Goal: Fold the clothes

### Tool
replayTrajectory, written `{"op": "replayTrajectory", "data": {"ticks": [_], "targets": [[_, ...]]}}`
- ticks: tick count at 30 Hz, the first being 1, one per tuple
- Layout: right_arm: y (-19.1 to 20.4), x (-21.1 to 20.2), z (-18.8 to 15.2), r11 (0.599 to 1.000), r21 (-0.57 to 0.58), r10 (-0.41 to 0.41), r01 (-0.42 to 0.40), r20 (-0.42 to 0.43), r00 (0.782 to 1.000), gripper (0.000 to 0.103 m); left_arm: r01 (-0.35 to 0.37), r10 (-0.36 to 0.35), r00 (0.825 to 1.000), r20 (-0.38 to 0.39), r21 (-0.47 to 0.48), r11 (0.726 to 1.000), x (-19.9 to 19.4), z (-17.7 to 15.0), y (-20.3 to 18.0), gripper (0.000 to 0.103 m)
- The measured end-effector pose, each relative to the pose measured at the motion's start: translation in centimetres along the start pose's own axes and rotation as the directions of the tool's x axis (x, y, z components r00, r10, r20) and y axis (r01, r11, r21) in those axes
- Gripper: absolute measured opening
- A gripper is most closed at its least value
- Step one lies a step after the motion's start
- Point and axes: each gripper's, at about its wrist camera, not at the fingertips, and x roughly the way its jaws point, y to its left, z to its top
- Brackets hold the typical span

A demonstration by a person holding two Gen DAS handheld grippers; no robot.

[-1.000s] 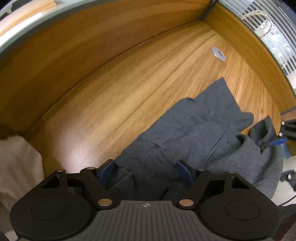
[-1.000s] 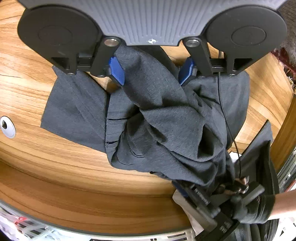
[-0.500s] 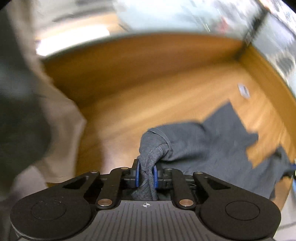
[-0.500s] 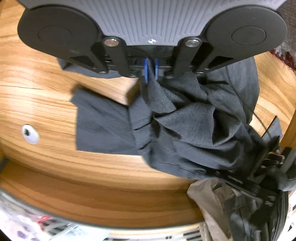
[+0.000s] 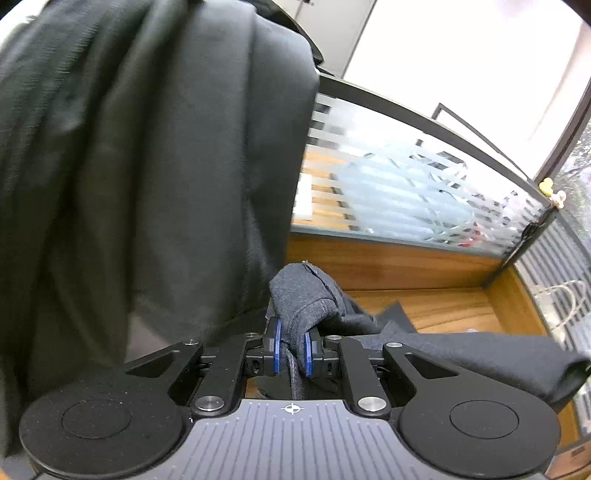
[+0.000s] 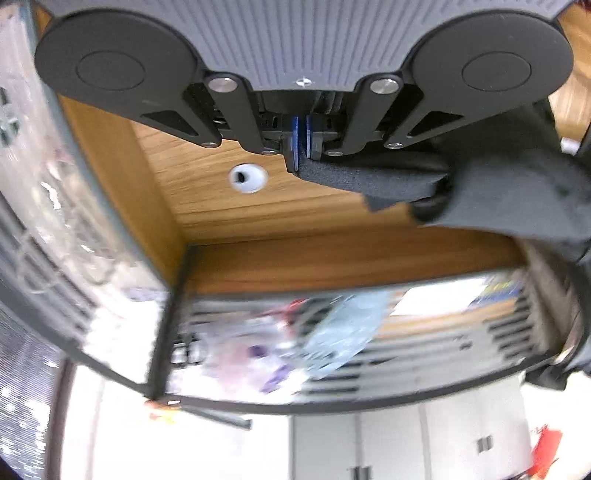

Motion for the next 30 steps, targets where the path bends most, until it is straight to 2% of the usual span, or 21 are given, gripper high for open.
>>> {"op": "replayTrajectory", "data": {"ticks": [3, 7, 11, 14, 15, 17, 18, 19, 20, 22, 27, 30], "targets": [[-2.7, 0.0, -0.9, 0.993, 0.037, -0.114, 0.115, -0.011, 0.993, 0.004, -0.052, 0.051, 0.999, -0.013, -0.005, 0.999, -0.5, -2.6, 0.2, 0.014], [-6.6, 1.1, -3.9, 0.966, 0.133, -0.211, 0.222, -0.092, 0.973, 0.004, -0.097, 0.09, 0.991, -0.097, -0.07, 0.993, 0.2, -6.2, 1.5, 0.014], [-8.9, 2.5, -8.1, 0.946, 0.187, -0.225, 0.263, -0.204, 0.953, 0.005, -0.124, 0.099, 0.981, -0.166, -0.143, 0.982, 0.9, -9.6, 1.8, 0.015], [-9.9, 3.0, -10.9, 0.938, 0.24, -0.185, 0.251, -0.265, 0.946, 0.009, -0.103, 0.079, 0.984, -0.161, -0.146, 0.984, 0.6, -11.1, 1.6, 0.024], [-9.9, 3.1, -11.6, 0.937, 0.248, -0.171, 0.244, -0.283, 0.944, 0.015, -0.101, 0.079, 0.984, -0.157, -0.133, 0.986, 0.4, -11.5, 1.5, 0.027], [-9.8, 3.4, -13.1, 0.936, 0.264, -0.143, 0.232, -0.318, 0.937, 0.021, -0.103, 0.09, 0.987, -0.134, -0.092, 0.99, -0.3, -12.0, 1.4, 0.042], [-9.7, 3.5, -13.8, 0.935, 0.272, -0.128, 0.226, -0.335, 0.933, 0.025, -0.105, 0.097, 0.989, -0.111, -0.064, 0.992, -0.7, -11.9, 1.1, 0.057], [-9.5, 3.6, -14.3, 0.938, 0.267, -0.122, 0.223, -0.349, 0.929, 0.03, -0.107, 0.103, 0.991, -0.088, -0.037, 0.994, -1.1, -11.8, 0.8, 0.066], [-9.0, 3.3, -14.9, 0.942, 0.254, -0.119, 0.218, -0.355, 0.927, 0.043, -0.094, 0.093, 0.993, -0.073, -0.01, 0.996, -1.7, -11.5, 0.8, 0.066], [-7.7, 2.8, -15.3, 0.955, 0.213, -0.124, 0.208, -0.349, 0.929, 0.062, -0.037, 0.04, 0.996, -0.08, 0.047, 0.998, -1.5, -11.0, -0.1, 0.07], [-5.5, 2.2, -13.5, 0.988, 0.1, -0.088, 0.121, -0.289, 0.953, 0.075, 0.101, -0.077, 0.987, -0.14, 0.173, 0.98, -0.2, -10.8, -2.8, 0.072], [-4.5, 2.0, -12.7, 0.998, 0.06, 0.003, 0.014, -0.272, 0.962, 0.078, 0.168, -0.125, 0.974, -0.192, 0.23, 0.959, 1.5, -11.4, -4.6, 0.073]]}}
